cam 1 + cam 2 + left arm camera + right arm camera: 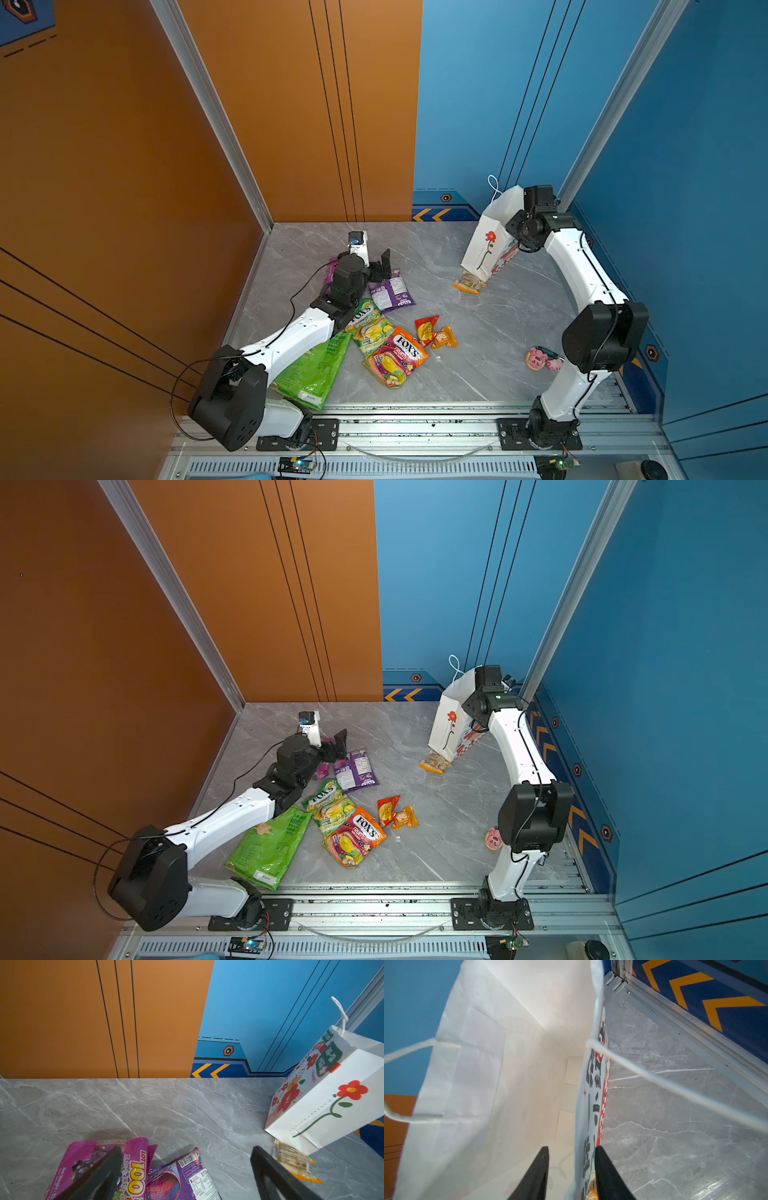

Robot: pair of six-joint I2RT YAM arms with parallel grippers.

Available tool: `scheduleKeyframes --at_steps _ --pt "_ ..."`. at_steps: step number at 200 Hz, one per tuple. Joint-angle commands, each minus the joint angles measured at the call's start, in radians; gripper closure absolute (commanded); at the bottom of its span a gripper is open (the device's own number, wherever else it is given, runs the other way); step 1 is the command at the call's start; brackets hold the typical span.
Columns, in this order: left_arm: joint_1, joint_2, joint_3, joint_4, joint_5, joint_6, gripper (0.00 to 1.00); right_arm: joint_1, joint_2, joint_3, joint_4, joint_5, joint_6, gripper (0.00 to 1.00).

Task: Place the snacks into the paper bag
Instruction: 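Grasp the white paper bag's rim with the right gripper while the left moves to snacks, then pull the white bag toward the robot and stand it upright with the right gripper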

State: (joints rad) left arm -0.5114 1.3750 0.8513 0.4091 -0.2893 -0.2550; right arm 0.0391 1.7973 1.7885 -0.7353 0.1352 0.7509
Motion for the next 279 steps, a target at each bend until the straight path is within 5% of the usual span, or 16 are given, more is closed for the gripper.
scheduleKeyframes --at_steps 1,32,110,151,199,232,279 --pt "0.009 0.010 -0.012 0.033 -0.049 -0.014 0.02 -0.008 -0.024 0.028 -0.036 0.012 -0.007 0.77" --pt "0.019 0.016 -0.017 0.036 -0.061 -0.025 0.02 -0.013 -0.105 -0.037 0.008 -0.006 -0.015 1.00" --pt "0.034 0.032 -0.019 0.036 -0.071 -0.036 0.02 -0.066 -0.464 -0.217 0.077 -0.057 -0.034 1.00" --pt "0.043 0.036 -0.027 0.037 -0.097 -0.044 0.02 -0.087 -0.686 -0.292 -0.046 -0.040 -0.078 1.00" --pt "0.048 0.061 -0.021 0.036 -0.114 -0.064 0.02 -0.102 -0.859 -0.343 -0.252 -0.223 -0.129 1.00" --pt "0.048 0.081 -0.017 0.038 -0.139 -0.070 0.02 -0.071 -0.954 -0.387 -0.427 -0.228 -0.159 1.00" --pt "0.048 0.091 -0.017 0.037 -0.154 -0.073 0.02 -0.016 -1.098 -0.628 -0.452 -0.309 -0.093 1.00"
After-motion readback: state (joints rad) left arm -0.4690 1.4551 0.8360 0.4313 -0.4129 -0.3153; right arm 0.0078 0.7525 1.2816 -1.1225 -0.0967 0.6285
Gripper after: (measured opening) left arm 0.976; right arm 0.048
